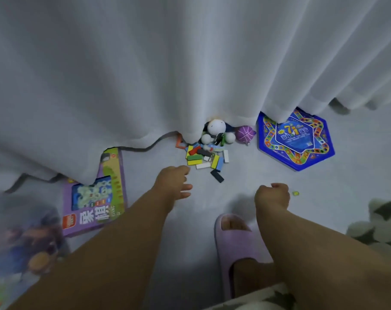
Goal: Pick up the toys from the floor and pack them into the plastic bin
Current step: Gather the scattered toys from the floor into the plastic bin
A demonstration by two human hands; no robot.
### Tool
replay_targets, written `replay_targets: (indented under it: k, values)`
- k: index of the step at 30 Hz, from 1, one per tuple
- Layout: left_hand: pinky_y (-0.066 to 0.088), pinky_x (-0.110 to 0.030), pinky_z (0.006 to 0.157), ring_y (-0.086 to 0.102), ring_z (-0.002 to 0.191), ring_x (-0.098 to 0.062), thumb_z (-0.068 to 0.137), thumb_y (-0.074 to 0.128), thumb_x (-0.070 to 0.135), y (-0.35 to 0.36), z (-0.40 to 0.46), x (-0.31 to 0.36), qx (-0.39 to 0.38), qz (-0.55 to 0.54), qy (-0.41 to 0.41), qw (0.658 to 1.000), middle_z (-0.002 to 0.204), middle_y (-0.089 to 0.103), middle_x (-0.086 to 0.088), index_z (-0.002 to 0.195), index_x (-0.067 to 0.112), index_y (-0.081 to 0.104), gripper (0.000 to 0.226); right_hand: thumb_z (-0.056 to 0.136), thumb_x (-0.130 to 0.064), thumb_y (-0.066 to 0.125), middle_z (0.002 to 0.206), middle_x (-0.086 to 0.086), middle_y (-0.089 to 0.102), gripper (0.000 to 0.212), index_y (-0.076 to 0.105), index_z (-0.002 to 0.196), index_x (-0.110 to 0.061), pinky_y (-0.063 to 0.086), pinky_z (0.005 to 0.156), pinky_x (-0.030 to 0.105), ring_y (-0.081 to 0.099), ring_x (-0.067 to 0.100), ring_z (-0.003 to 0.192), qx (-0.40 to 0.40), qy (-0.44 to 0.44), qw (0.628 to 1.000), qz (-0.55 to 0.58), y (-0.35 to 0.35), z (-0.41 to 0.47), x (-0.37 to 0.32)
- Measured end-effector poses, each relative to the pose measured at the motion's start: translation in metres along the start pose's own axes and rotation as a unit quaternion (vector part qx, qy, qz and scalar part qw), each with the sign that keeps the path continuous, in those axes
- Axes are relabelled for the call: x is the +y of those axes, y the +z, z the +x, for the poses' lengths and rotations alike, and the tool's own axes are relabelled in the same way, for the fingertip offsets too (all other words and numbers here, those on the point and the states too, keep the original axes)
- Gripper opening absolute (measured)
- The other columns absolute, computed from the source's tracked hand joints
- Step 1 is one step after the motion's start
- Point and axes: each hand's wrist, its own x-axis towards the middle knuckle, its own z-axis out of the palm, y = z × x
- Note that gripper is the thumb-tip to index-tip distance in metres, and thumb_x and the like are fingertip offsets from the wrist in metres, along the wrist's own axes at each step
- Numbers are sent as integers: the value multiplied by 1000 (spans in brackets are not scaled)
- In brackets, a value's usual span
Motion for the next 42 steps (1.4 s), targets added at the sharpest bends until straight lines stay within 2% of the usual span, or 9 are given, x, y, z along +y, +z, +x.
replay_targets:
  k: [6, 11, 16, 20, 22, 25, 31, 36, 42]
  values:
    - [50, -36, 80, 58, 90, -26, 97, 51, 19, 70, 44, -15, -66, 67, -46, 994, 107, 52, -14, 119, 2, 53, 28, 86, -11, 59, 145, 10, 30, 66, 26, 143, -17, 31, 108, 39, 37, 30, 129, 63, 151, 980, -112, -34, 84, 24]
    - [54, -31, 68, 60, 79, -20, 95, 54, 25, 98, 74, -33, -72, 90, -57, 992, 106, 57, -13, 121, 1, 54, 34, 88, -15, 59, 145, 14, 31, 66, 27, 145, -23, 35, 106, 45, 41, 36, 127, 8, 136, 974, -183, -42, 130, 30]
    - [54, -31, 68, 61, 80, -20, 94, 54, 25, 101, 83, -40, -63, 91, -59, 992, 93, 58, -9, 118, 2, 55, 32, 88, -34, 57, 130, 8, 45, 46, 48, 130, -16, 37, 93, 30, 44, 29, 120, -39, 139, 964, -225, -31, 141, 25]
    - [54, -31, 68, 61, 83, -22, 94, 54, 24, 94, 86, -38, -49, 95, -59, 992, 92, 58, -9, 119, 2, 54, 33, 90, -15, 55, 122, 15, 47, 35, 45, 122, -6, 41, 93, 37, 49, 31, 114, 103, 80, 975, -179, -4, 133, 31]
    - [54, -31, 67, 61, 82, -22, 95, 54, 23, 91, 89, -38, -45, 90, -55, 993, 92, 57, -9, 119, 2, 54, 32, 80, -13, 66, 124, 15, 44, 54, 37, 126, -11, 38, 97, 40, 46, 31, 114, 188, 96, 967, -141, -7, 125, 29]
    - [54, -32, 68, 61, 81, -22, 95, 53, 22, 87, 92, -38, -40, 87, -52, 994, 93, 58, -11, 116, 2, 56, 28, 65, -26, 80, 132, 9, 35, 94, 21, 138, -29, 36, 104, 44, 41, 31, 119, 149, 164, 969, -114, -22, 138, 23]
    - [54, -31, 65, 61, 79, -22, 95, 53, 22, 79, 96, -43, -33, 74, -58, 995, 93, 58, -12, 114, 2, 56, 28, 82, -11, 67, 140, 10, 29, 71, 32, 140, -31, 40, 103, 44, 39, 34, 125, -1, 43, 989, -138, 1, 148, 20]
    - [54, -30, 63, 60, 76, -20, 94, 54, 23, 73, 101, -36, -38, 72, -48, 996, 91, 57, -10, 117, 2, 56, 30, 74, -8, 74, 141, 12, 36, 74, 39, 138, -20, 36, 107, 44, 39, 34, 128, -78, -114, 977, -165, 28, 152, -10]
    - [53, -29, 61, 59, 74, -19, 94, 55, 23, 63, 119, -30, -30, 49, -53, 997, 91, 55, -10, 116, 3, 55, 30, 71, 0, 75, 142, 11, 36, 81, 37, 140, -15, 39, 108, 44, 39, 31, 130, -133, -152, 970, -137, 56, 150, -36]
